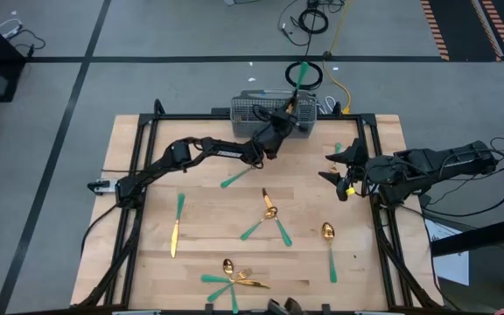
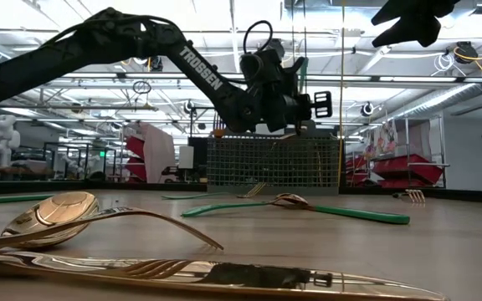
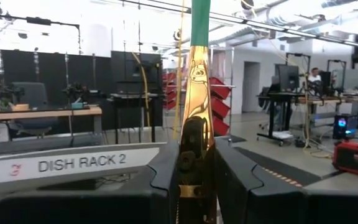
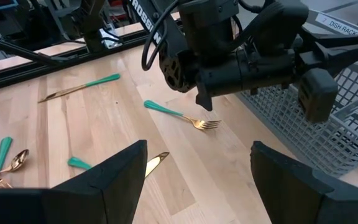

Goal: Sort silverware
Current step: Put the green table knife into the gray silverware basket

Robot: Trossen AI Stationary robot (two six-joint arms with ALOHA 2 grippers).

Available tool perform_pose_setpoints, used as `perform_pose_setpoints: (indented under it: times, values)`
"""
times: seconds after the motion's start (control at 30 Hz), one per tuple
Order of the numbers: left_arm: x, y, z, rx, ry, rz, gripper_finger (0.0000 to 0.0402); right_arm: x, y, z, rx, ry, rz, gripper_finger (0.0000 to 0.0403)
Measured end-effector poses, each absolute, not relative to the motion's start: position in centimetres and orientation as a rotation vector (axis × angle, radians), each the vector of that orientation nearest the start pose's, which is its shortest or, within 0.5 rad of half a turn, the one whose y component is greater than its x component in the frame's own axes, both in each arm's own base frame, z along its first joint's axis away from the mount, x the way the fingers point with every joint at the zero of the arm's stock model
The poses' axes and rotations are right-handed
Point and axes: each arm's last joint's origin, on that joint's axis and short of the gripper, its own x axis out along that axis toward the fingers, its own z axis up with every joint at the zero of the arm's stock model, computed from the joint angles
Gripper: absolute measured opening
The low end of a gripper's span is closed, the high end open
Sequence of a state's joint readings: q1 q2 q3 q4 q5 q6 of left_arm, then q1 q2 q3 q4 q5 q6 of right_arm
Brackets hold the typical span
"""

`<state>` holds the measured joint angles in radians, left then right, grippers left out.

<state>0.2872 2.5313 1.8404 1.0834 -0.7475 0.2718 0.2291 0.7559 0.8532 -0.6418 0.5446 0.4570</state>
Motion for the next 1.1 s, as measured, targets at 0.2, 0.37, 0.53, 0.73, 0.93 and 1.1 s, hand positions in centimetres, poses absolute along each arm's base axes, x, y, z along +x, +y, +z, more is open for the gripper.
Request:
perform_pose_setpoints:
  times: [0.2, 0.37, 0.53, 0.73, 0.93, 1.1]
  values:
    - [51.90, 17.28, 17.70, 0.163, -0.233, 1.052, 0.0074, 14.47, 1.83, 32.02, 0.229, 0.425, -0.413, 0.0272]
    - [51.98, 17.25, 17.66, 0.178, -0.225, 1.028, 0.0074, 14.47, 1.83, 32.02, 0.229, 0.425, -0.413, 0.0272]
    - [52.03, 17.16, 17.63, 0.183, -0.220, 1.021, 0.0074, 14.47, 1.83, 32.02, 0.229, 0.425, -0.413, 0.0272]
    - [52.01, 17.19, 17.63, 0.183, -0.219, 1.024, 0.0124, 14.47, 1.83, 32.03, 0.230, 0.424, -0.413, 0.0272]
    - [52.01, 17.19, 17.66, 0.182, -0.220, 1.025, 0.0130, 14.47, 1.83, 32.03, 0.233, 0.423, -0.414, 0.0272]
    - [52.00, 17.19, 17.65, 0.180, -0.221, 1.026, 0.0132, 14.47, 1.83, 32.03, 0.233, 0.423, -0.414, 0.0272]
